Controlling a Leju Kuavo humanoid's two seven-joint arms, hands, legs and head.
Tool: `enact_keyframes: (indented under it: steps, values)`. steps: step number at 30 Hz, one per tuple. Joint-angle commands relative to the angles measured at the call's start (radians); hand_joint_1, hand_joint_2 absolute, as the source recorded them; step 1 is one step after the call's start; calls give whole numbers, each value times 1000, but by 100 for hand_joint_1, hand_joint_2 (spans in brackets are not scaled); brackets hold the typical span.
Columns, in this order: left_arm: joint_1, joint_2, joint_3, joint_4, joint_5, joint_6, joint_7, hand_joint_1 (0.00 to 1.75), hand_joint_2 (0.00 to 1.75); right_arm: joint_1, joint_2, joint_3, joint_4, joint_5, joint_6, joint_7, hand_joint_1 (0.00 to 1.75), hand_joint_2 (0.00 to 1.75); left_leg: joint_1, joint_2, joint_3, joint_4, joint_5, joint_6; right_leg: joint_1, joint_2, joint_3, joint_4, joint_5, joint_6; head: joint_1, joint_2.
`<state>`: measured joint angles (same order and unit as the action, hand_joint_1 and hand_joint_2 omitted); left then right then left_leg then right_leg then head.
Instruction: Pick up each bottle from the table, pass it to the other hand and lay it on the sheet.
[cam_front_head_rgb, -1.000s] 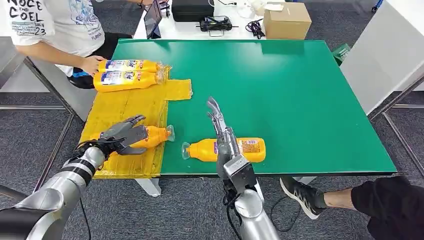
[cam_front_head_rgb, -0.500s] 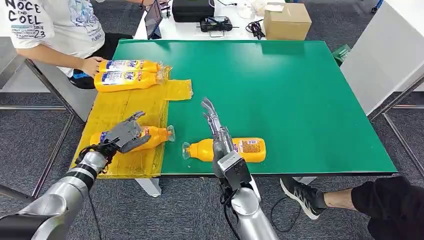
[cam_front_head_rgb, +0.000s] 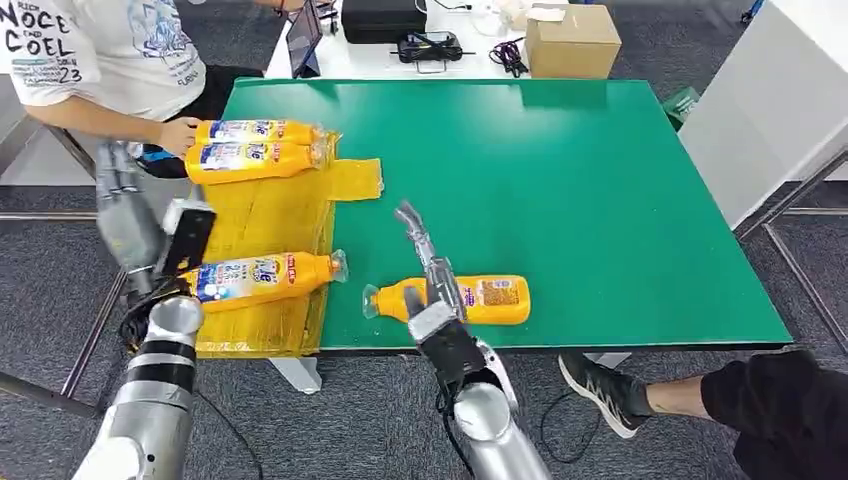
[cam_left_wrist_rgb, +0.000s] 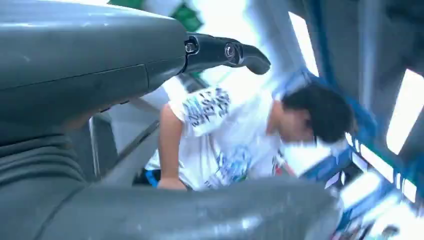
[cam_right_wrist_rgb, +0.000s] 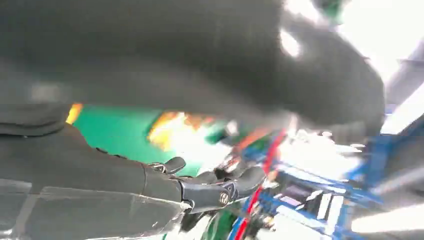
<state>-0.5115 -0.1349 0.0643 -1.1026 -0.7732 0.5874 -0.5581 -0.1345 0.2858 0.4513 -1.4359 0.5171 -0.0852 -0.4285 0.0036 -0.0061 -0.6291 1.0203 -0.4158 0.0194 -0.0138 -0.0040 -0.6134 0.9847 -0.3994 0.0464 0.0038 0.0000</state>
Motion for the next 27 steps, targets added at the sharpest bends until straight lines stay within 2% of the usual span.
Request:
enact_keyframes:
  steps: [1, 4, 6, 8, 11, 12, 13, 21, 22, 23, 24, 25, 27]
  values:
    - [85, -74, 129, -140, 274, -184, -12, 0, 175, -96, -162, -21, 202, 214, -68, 191, 0, 175, 0, 1, 6, -2, -1, 0, 1, 1, 6, -3, 0, -1, 0, 0]
    - [168, -80, 98, -189, 308, -236, 12, 0, 175, -147, -230, -24, 280, 300, -11, 303, 0, 175, 0, 1, 7, -2, -2, 0, 0, 1, 8, -4, 0, -1, 0, 0]
    - [187, -81, 92, -198, 308, -238, 14, 0, 175, -157, -236, -32, 306, 301, -8, 291, 0, 175, -1, 2, 10, -3, -2, 0, 0, 3, 10, -5, -1, -1, 0, 0]
    - [213, -71, 65, -199, 305, -290, 40, 0, 175, -176, -255, -33, 328, 335, -7, 330, 0, 175, -2, -1, 6, -1, -2, 0, -1, 1, 7, -3, -1, -1, 0, 0]
    - [269, -66, 28, -175, 271, -345, 78, 0, 175, -198, -315, -48, 340, 357, 32, 381, 0, 175, -2, -1, 4, -1, -1, 0, -2, 0, 4, -2, 0, 0, 0, 0]
    - [279, -67, 20, -164, 259, -342, 74, 0, 175, -208, -334, -45, 344, 368, 52, 394, 0, 175, -2, 0, 8, -2, -2, 0, -2, 1, 8, -3, -1, -1, -1, 0]
    - [287, -72, 19, -156, 259, -342, 74, 0, 175, -212, -347, -49, 345, 371, 53, 394, 0, 175, -2, -3, 4, -2, -1, 0, -2, -1, 5, -2, -1, 0, 0, 0]
    - [271, -79, 18, -134, 270, -352, 63, 0, 175, -218, -368, -42, 357, 380, 77, 402, 0, 175, -2, -3, 3, 0, -1, 0, -1, -1, 4, -2, -1, -1, 0, 0]
    - [271, -79, 18, -134, 270, -352, 63, 0, 175, -218, -368, -42, 357, 380, 77, 402, 0, 175, -1, -2, 9, 0, -4, -1, 0, -1, 9, -2, -3, -2, -1, 0]
    - [262, -75, 22, -119, 275, -360, 67, 0, 175, -225, -373, -29, 364, 380, 95, 410, 0, 175, -2, -2, 4, 0, -2, 0, -1, 0, 4, -2, -1, -1, 0, 0]
    - [257, -73, 24, -109, 278, -362, 69, 0, 175, -229, -376, -23, 370, 380, 96, 410, 0, 175, -1, -1, 7, -1, -3, -1, -1, 1, 7, -2, -2, -2, -1, 0]
    - [244, -69, 29, -84, 280, -361, 70, 0, 175, -238, -379, -13, 385, 380, 100, 410, 0, 175, -2, -2, 2, 0, -1, 0, -1, -1, 3, -1, -1, 0, 0, 0]
    - [233, -71, 35, -61, 283, -364, 66, 0, 175, -245, -383, 1, 401, 378, 111, 409, 0, 175, -2, -2, 3, -1, -1, 0, -1, 0, 4, -2, -1, -1, -1, 0]
